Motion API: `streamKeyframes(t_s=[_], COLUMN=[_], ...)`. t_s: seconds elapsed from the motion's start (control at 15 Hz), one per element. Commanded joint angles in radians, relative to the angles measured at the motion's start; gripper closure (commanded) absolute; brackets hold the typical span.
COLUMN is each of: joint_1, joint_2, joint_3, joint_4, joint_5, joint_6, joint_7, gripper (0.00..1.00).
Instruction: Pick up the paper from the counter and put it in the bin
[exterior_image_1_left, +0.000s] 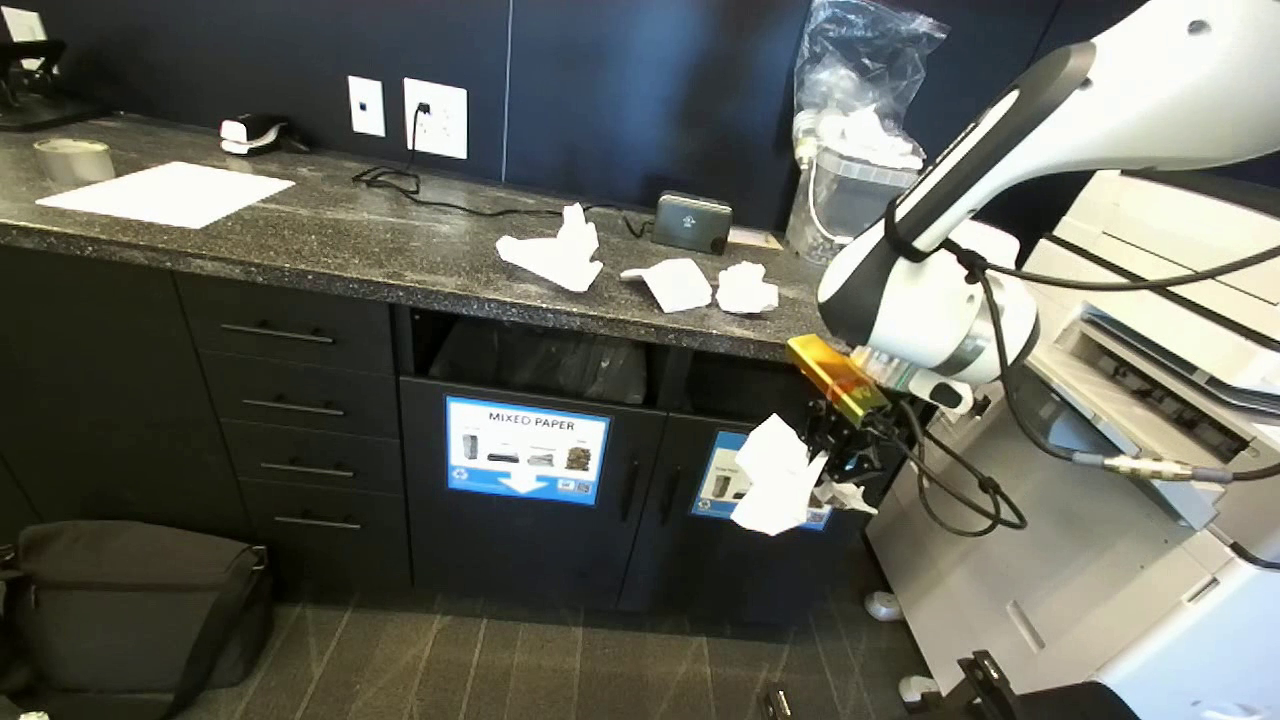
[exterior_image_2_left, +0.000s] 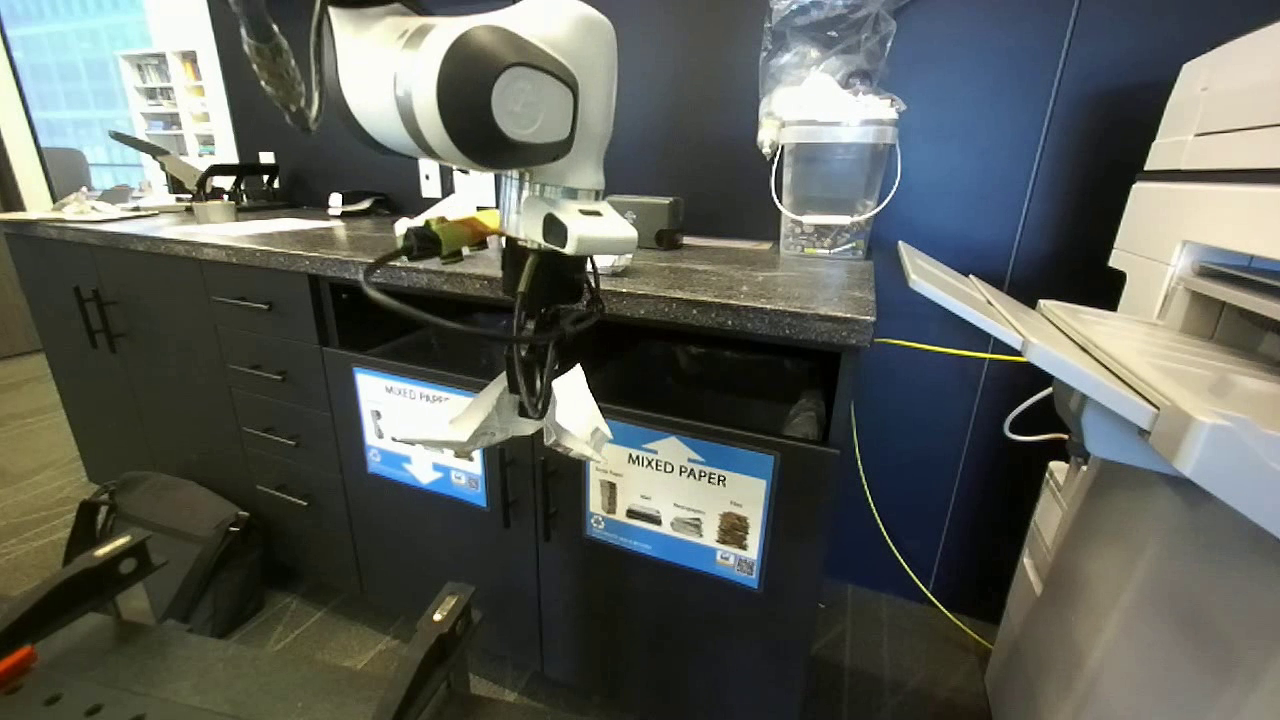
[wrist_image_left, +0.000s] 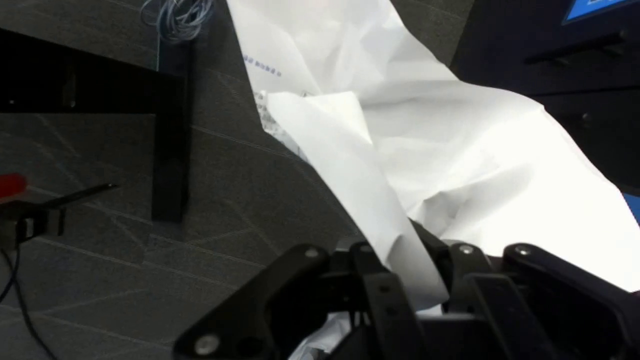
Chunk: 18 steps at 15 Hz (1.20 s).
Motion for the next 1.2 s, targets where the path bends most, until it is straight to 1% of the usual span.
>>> streamKeyframes(t_s=[0.0, 0.13, 0.2, 0.33, 0.47, 0.53, 0.73, 0.8, 0.93, 1.13], joint_1=[0.016, 0.022, 0.012, 0.016, 0.044, 0.055, 0.072, 0.064, 0.063, 0.054], joint_2=[0.089, 0.153, 0.184, 0.244, 0.306, 0.339, 0.445, 0.478, 0.550, 0.644], joint_3=[0.030, 0.041, 0.054, 0.064, 0.049, 0.046, 0.053, 0.065, 0.079, 0.088], joint_4=[-0.007, 0.010, 0.019, 0.030, 0.042, 0.056, 0.097, 0.111, 0.137, 0.177], joint_5=[0.083, 0.107, 0.102, 0.106, 0.111, 0.132, 0.163, 0.157, 0.139, 0.088], joint_6=[0.230, 0.380, 0.451, 0.607, 0.742, 0.800, 0.980, 1.036, 1.184, 1.374], joint_7=[-0.010, 0.001, 0.008, 0.027, 0.052, 0.050, 0.066, 0.069, 0.074, 0.041], gripper=[0.91, 0.91, 0.91, 0.91, 0.91, 0.91, 0.91, 0.91, 0.91, 0.91])
